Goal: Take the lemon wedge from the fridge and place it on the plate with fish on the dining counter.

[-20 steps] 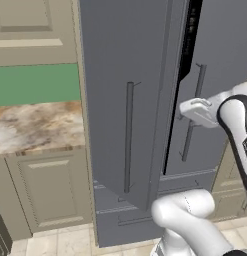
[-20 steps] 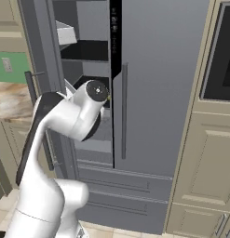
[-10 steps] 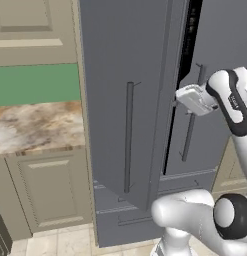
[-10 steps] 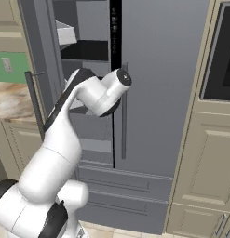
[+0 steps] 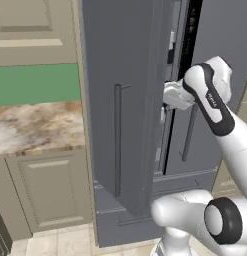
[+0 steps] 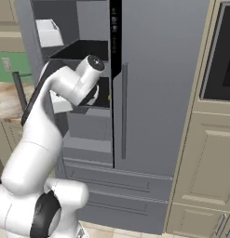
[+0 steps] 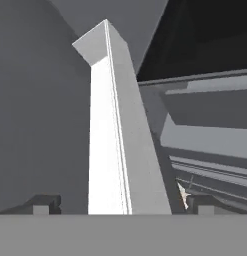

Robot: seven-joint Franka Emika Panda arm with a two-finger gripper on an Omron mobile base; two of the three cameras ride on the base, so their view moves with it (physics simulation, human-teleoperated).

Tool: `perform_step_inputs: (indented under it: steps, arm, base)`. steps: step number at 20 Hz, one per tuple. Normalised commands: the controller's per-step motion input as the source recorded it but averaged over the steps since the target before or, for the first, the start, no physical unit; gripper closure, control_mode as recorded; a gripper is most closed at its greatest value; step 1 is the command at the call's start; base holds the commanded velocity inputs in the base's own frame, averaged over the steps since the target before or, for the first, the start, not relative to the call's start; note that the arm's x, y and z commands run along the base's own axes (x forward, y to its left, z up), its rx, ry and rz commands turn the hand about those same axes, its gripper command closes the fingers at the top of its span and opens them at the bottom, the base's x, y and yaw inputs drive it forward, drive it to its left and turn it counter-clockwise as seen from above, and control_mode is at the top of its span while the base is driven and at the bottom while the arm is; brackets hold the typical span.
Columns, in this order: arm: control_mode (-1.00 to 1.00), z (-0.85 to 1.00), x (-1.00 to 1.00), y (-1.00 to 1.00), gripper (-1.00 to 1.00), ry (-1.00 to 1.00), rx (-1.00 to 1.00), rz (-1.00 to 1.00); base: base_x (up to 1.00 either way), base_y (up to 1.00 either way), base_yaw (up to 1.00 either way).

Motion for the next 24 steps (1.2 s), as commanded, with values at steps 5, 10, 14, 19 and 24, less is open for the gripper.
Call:
perform_step_inputs:
  steps: [5, 10, 14, 19, 24]
  arm:
    - [-1.0, -0.03, -0.53, 1.0, -1.0, -0.24, -0.13, 0.0]
    - [-1.0, -0.2, 0.08, 0.73, -1.0, 0.02, 0.08, 0.0]
    - [-1.0, 0.71, -0.15, -0.56, -1.0, -0.13, 0.1, -0.06]
    - [-1.0, 0.78, -0.4, -0.95, -1.0, -0.06, 0.05, -0.14]
    - [-1.0, 0.0, -0.25, -1.0, -1.0, 0.0, -0.09, -0.27]
  base:
    - [0.0, 0.0, 0.0]
    - [0.0, 0.0, 0.0]
    - [0.0, 0.0, 0.0]
    - [0.0, 0.0, 0.0]
    - [0.0, 0.0, 0.0]
